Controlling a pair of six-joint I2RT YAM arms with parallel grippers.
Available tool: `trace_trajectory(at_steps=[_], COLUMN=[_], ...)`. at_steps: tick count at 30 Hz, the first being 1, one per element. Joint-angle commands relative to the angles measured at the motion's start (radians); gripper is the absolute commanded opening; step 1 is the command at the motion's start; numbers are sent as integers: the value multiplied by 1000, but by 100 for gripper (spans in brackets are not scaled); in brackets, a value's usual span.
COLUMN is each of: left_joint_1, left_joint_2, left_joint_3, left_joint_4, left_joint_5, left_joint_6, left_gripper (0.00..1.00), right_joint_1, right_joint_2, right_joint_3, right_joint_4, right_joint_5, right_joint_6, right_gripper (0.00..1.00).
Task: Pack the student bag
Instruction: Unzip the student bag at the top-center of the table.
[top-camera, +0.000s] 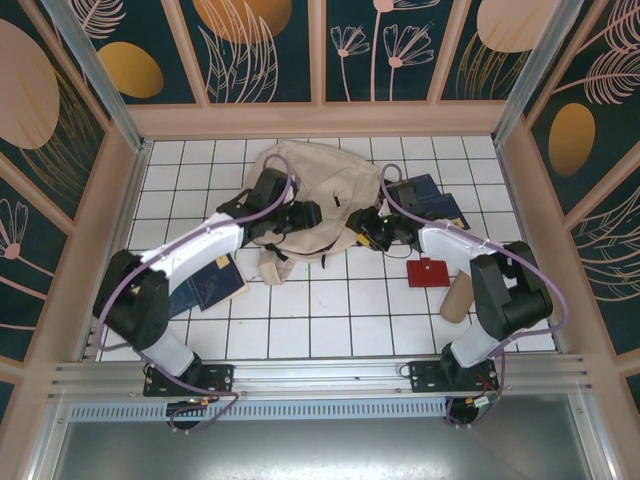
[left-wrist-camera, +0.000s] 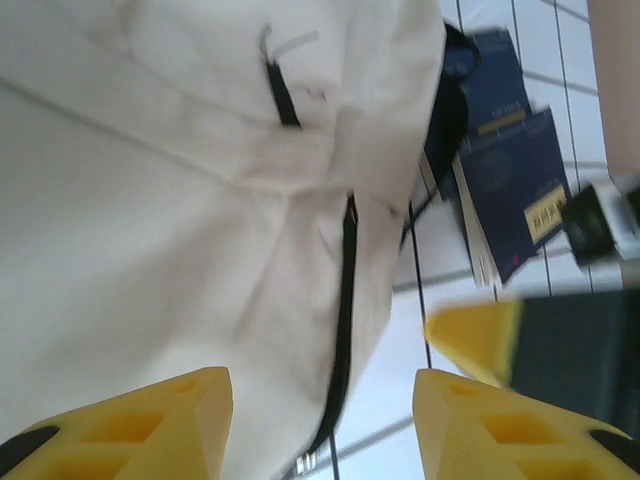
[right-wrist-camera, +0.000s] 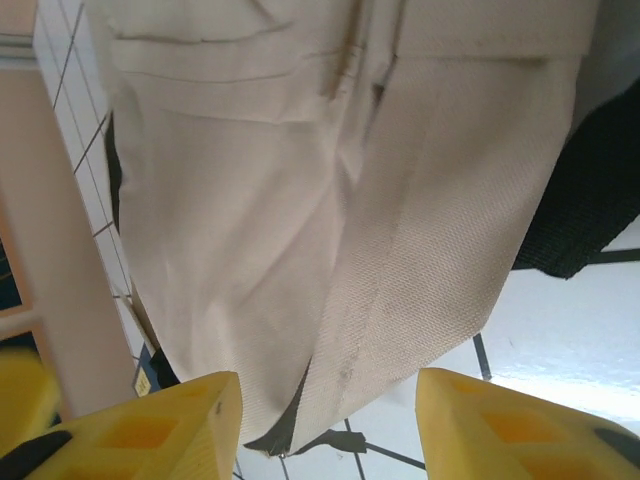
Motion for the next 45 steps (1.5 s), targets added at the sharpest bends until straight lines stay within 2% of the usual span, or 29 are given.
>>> trace_trajectory(at_steps=[1,3,7,9,14,18,22,33,42,45], left_joint_1=[-70,-95,-140,-153,-162,-160,-160,-160,-160,-160], left_joint_2=[-94,-135,-144,-114,-47,10,41,115,146,160], left_joint_3=[-144,-230,-343,-367,-426,-415,-440,-453,-476,-482], left_joint_4=[-27,42,237,292,474,535,612,759,893,926], left_joint_5=[29,68,121,117,16,-51,-100,-86,-92,-82], left_joint_6=[-19,-44,-84,-90,-38,20,22,32,125,163], left_gripper=[50,51,51,49,43,43,42,41,40,43], right_joint_1=[20,22,27,30,31,30,28,27,26,25], right_joint_2=[22,28,39,40,33,32,32,78,122,136], right_joint_3=[1,-12,-28,-32,-53,-60,-72,-81,-88,-85], right_joint_4=[36,48,73,80,105,109,119,176,244,275], right_joint_5=[-24,-29,-49,-61,-87,-111,-114,-135,-140,-149], right_joint_6=[85,102,122,129,150,161,176,213,257,279], right_gripper=[48,48,57,59,60,59,60,59,56,55])
